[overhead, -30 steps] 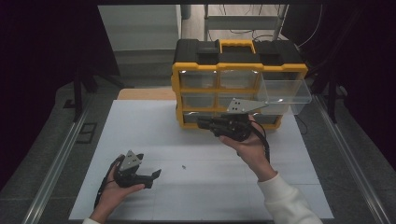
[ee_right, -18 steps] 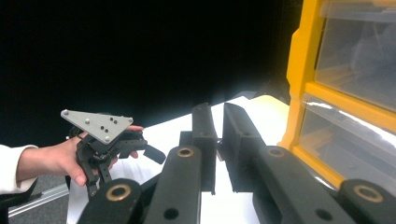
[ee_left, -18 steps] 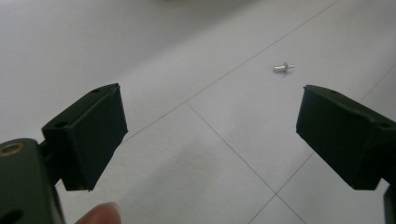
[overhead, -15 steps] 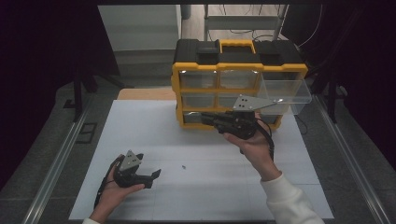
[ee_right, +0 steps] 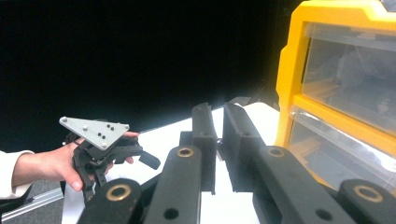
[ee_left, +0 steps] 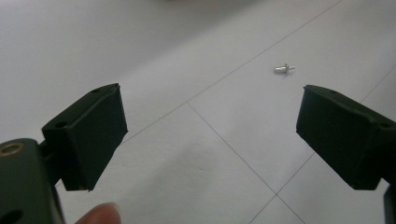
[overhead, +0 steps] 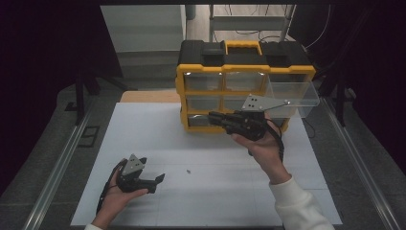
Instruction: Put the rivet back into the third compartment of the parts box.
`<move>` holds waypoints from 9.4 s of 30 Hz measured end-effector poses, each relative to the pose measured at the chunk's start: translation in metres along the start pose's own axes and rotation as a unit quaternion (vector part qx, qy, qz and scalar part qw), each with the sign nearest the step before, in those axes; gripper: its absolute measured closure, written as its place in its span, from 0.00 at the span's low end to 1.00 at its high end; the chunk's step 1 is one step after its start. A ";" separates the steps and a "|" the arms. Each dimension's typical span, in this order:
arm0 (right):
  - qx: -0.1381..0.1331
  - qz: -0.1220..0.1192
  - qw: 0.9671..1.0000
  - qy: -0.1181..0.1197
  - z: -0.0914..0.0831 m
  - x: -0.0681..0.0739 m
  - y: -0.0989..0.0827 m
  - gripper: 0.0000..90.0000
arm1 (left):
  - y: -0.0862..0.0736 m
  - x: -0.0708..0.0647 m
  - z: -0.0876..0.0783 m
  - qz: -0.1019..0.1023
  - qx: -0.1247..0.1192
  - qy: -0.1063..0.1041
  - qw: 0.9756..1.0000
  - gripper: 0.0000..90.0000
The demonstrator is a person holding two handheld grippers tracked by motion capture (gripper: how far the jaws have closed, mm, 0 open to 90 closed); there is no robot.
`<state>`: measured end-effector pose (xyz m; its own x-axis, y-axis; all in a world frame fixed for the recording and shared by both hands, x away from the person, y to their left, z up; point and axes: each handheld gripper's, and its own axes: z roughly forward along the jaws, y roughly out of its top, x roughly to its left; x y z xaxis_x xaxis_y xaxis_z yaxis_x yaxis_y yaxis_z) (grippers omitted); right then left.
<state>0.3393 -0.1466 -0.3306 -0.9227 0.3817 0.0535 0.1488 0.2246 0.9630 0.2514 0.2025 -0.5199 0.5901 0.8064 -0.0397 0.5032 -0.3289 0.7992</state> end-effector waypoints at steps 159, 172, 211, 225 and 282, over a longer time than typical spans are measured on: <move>0.000 0.011 0.997 -0.070 -0.050 -0.023 0.016 0.37 | 0.000 0.000 0.000 0.001 -0.003 -0.004 1.000 0.10; 0.018 0.009 0.999 -0.038 -0.023 -0.012 -0.002 0.36 | 0.000 0.000 -0.001 0.002 -0.003 -0.004 1.000 0.10; 0.091 0.025 0.995 -0.020 0.023 -0.010 -0.045 0.34 | 0.000 -0.001 -0.001 0.005 -0.004 -0.004 1.000 0.10; 0.108 0.030 0.993 -0.021 0.035 -0.011 -0.057 0.34 | 0.000 -0.001 -0.001 0.007 -0.003 -0.004 1.000 0.10; 0.223 0.033 0.974 0.025 0.096 0.007 -0.115 0.33 | 0.000 -0.001 0.000 0.010 -0.001 -0.004 1.000 0.10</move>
<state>0.3495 -0.0839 -0.4667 -0.9205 0.3667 0.1352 0.3379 0.5732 0.7465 0.2504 0.2017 -0.5197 0.6051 0.7956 -0.0293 0.4900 -0.3431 0.8014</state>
